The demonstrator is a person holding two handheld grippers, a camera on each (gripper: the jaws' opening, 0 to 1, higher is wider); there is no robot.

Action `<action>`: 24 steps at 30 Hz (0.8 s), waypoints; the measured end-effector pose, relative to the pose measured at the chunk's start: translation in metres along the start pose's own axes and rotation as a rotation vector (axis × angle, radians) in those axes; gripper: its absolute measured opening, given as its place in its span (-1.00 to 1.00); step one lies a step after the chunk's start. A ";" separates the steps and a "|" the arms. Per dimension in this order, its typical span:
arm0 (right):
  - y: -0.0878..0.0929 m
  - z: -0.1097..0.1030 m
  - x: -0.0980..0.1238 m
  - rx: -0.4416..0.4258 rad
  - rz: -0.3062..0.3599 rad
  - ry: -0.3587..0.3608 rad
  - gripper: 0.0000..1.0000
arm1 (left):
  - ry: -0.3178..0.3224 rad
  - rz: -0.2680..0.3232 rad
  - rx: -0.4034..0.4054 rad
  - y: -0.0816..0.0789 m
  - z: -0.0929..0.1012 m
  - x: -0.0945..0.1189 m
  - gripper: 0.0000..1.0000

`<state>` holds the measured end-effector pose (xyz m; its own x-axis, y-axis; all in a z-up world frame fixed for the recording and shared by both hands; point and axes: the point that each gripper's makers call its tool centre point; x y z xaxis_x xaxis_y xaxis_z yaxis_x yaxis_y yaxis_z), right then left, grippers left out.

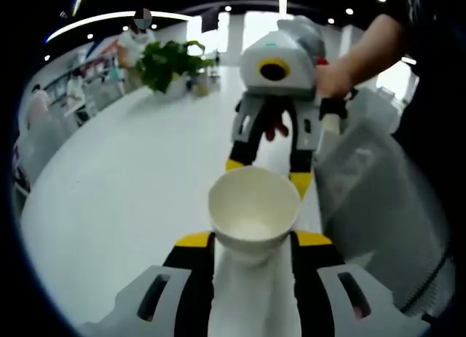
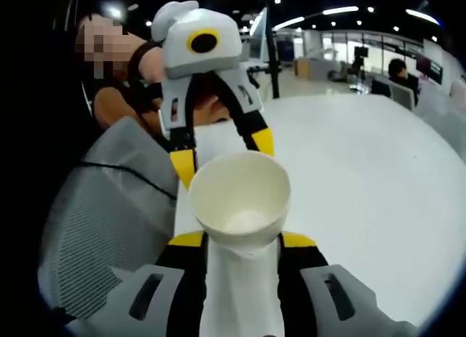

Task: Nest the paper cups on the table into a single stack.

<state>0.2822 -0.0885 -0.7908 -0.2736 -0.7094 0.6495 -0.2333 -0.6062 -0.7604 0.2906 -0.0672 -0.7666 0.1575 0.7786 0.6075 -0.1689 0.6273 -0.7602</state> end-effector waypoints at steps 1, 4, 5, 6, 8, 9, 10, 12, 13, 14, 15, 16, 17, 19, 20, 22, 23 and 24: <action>-0.001 0.001 0.001 -0.008 0.005 0.000 -0.33 | 0.001 -0.001 -0.003 -0.001 0.000 0.000 -0.19; -0.004 0.006 0.004 -0.008 0.018 0.012 -0.34 | -0.002 -0.003 -0.007 -0.001 -0.004 0.001 -0.20; -0.004 0.008 0.003 -0.018 0.018 0.013 -0.34 | -0.006 -0.008 -0.002 0.000 -0.006 0.001 -0.21; -0.005 0.009 0.003 -0.022 0.022 0.013 -0.34 | -0.011 -0.013 -0.004 0.002 -0.007 0.001 -0.22; -0.007 0.010 0.003 -0.015 0.023 0.016 -0.34 | -0.014 -0.023 -0.002 0.005 -0.008 0.001 -0.23; -0.007 0.010 0.002 -0.014 0.020 0.015 -0.34 | -0.015 -0.022 0.000 0.005 -0.008 0.001 -0.23; -0.006 0.010 0.001 -0.013 0.015 0.014 -0.34 | -0.016 -0.022 -0.002 0.005 -0.009 0.001 -0.23; -0.003 0.009 -0.002 -0.018 0.006 0.010 -0.33 | -0.015 -0.024 -0.009 0.005 -0.009 0.000 -0.22; -0.003 0.009 -0.003 -0.020 0.002 0.008 -0.33 | -0.014 -0.022 -0.007 0.004 -0.009 -0.001 -0.22; -0.003 0.008 -0.003 -0.023 0.004 0.009 -0.32 | -0.014 -0.017 -0.009 0.003 -0.009 -0.002 -0.20; -0.003 0.008 -0.003 -0.029 0.005 0.010 -0.31 | -0.016 -0.016 -0.012 0.002 -0.010 -0.002 -0.19; -0.003 0.008 -0.003 -0.035 0.003 0.011 -0.32 | -0.018 -0.014 -0.008 0.001 -0.010 -0.003 -0.18; -0.003 0.009 -0.003 -0.034 0.002 0.012 -0.32 | -0.020 -0.011 0.001 0.001 -0.011 -0.004 -0.17; -0.004 0.009 -0.003 -0.030 -0.001 0.012 -0.33 | -0.020 -0.010 0.002 0.000 -0.011 -0.005 -0.15; -0.004 0.009 -0.003 -0.025 -0.004 0.012 -0.33 | -0.019 -0.011 -0.001 0.000 -0.011 -0.006 -0.14; -0.005 0.009 -0.002 -0.015 -0.002 0.014 -0.33 | -0.018 -0.014 -0.011 -0.001 -0.012 -0.006 -0.13; -0.006 0.010 -0.002 -0.012 0.000 0.017 -0.33 | -0.018 -0.014 -0.014 -0.003 -0.012 -0.005 -0.13; -0.007 0.011 -0.001 -0.013 0.002 0.020 -0.33 | -0.020 -0.012 -0.019 -0.005 -0.013 -0.004 -0.13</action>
<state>0.2947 -0.0877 -0.7862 -0.2921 -0.7032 0.6483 -0.2452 -0.6001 -0.7614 0.3035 -0.0741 -0.7684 0.1404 0.7711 0.6211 -0.1482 0.6366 -0.7568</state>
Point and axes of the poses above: the point that each gripper's makers call its tool centre point, and the gripper's own axes: x roughly backward along the fingers, z roughly to its right, y roughly out of its underside, and after that the axes turned 13 degrees about y, right-handed
